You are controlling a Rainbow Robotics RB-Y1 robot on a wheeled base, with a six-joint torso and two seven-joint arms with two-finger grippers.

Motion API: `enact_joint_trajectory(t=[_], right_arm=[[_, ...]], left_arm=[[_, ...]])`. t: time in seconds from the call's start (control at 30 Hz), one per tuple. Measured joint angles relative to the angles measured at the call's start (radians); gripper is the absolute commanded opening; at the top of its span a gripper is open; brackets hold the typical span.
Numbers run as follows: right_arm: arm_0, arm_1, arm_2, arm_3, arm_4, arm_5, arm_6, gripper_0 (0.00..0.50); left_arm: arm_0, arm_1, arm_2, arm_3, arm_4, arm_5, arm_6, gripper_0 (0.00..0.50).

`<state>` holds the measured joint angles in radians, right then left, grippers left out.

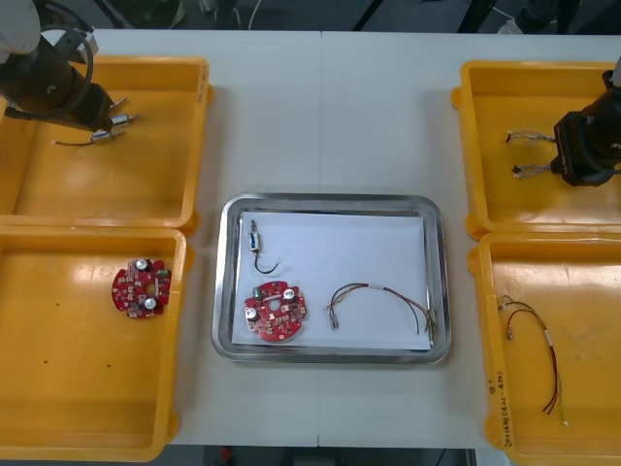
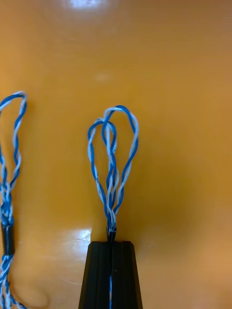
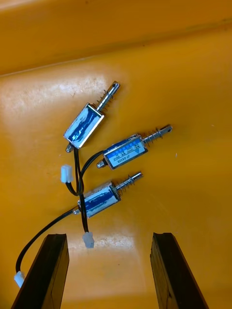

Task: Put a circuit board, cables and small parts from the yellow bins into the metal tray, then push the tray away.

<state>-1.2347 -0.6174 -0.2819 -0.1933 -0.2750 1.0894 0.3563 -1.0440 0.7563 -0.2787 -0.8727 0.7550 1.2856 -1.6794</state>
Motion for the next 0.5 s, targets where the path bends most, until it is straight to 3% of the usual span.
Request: enact_joint_trajectory(t=[0.2,0.5], right_arm=[[0.01,0.0,0.0,-0.146,-0.001,0.176,0.0,0.0],[0.013,-0.01,0.0,-0.353,0.009,0.401,0.001,0.0]], left_arm=[[-0.001,-0.003,0.0,0.036,-0.003,-0.057,-0.011,0.5],[-0.001,-0.01,0.0,0.086,-0.003,-0.105,-0.171,0.5]])
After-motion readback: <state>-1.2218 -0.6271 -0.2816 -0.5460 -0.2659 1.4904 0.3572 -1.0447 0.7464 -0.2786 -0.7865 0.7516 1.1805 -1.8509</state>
